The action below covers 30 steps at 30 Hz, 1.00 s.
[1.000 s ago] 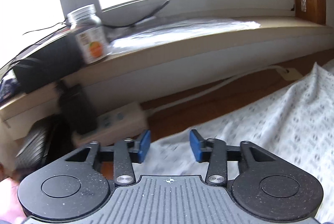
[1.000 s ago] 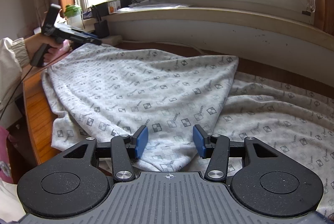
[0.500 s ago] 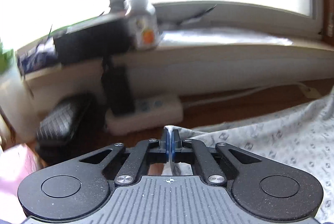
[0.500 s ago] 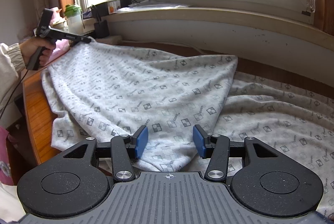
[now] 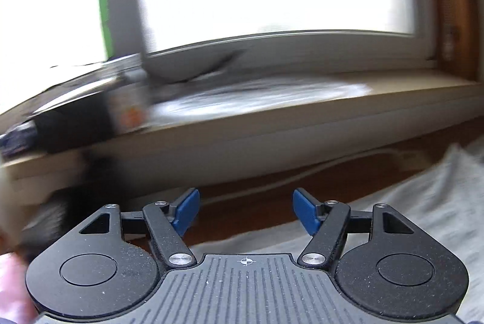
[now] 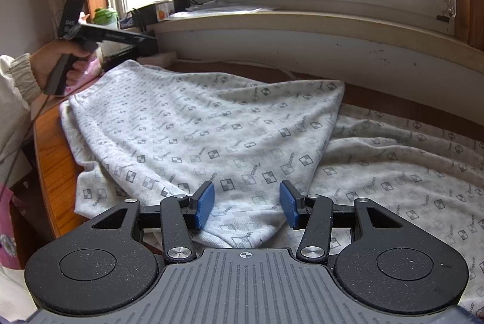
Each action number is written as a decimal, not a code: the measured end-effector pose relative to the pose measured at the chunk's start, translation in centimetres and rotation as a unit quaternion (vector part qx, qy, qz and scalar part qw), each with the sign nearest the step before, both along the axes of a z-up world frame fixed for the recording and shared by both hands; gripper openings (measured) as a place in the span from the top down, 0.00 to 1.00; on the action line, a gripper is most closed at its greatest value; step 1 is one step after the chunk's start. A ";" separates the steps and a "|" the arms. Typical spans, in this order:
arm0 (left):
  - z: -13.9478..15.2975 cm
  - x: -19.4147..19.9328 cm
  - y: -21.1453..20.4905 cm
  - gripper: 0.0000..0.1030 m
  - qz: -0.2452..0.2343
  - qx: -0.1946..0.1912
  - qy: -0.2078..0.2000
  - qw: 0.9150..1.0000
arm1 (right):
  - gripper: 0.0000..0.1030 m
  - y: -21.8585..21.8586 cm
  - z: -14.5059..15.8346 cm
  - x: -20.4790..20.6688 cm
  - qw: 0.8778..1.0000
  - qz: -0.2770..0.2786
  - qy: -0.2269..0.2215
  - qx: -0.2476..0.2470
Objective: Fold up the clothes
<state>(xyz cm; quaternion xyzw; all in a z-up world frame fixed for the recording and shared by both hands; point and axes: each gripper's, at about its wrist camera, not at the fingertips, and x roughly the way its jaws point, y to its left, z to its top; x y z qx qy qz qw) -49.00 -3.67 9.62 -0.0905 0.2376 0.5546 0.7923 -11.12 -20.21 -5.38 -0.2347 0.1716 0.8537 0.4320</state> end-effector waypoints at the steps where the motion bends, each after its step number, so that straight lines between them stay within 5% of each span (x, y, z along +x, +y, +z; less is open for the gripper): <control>1: -0.1 1.5 0.1 0.30 -0.019 -0.003 -0.004 1.000 | 0.53 0.0 0.0 0.0 1.000 0.000 0.000 0.000; 7: -1.6 10.9 1.0 0.49 -0.146 -0.033 -0.004 0.989 | 0.53 -0.2 0.1 0.1 1.000 -0.001 -0.001 0.001; 14: -4.1 15.7 3.6 0.52 -0.195 -0.075 0.043 0.977 | 0.53 -0.3 0.1 0.1 1.000 -0.001 -0.003 0.003; 15: -4.4 15.7 4.0 0.57 -0.199 -0.083 0.045 0.976 | 0.53 -0.3 0.1 0.2 1.000 -0.001 -0.003 0.003; 16: -4.6 15.6 4.0 0.83 -0.203 -0.086 0.046 0.974 | 0.53 -0.4 0.1 0.2 1.000 -0.001 -0.003 0.004; 17: -4.8 15.6 4.0 0.98 -0.208 -0.088 0.045 0.973 | 0.53 -0.4 0.1 0.2 1.000 -0.001 -0.004 0.004; 24: -4.9 15.6 4.6 0.99 -0.153 -0.066 0.048 0.985 | 0.53 -0.3 0.1 0.2 1.000 -0.002 -0.003 0.003; 30: -2.9 15.5 3.0 0.70 -0.157 -0.049 0.001 0.986 | 0.53 -0.3 0.2 0.2 1.000 -0.002 -0.002 0.003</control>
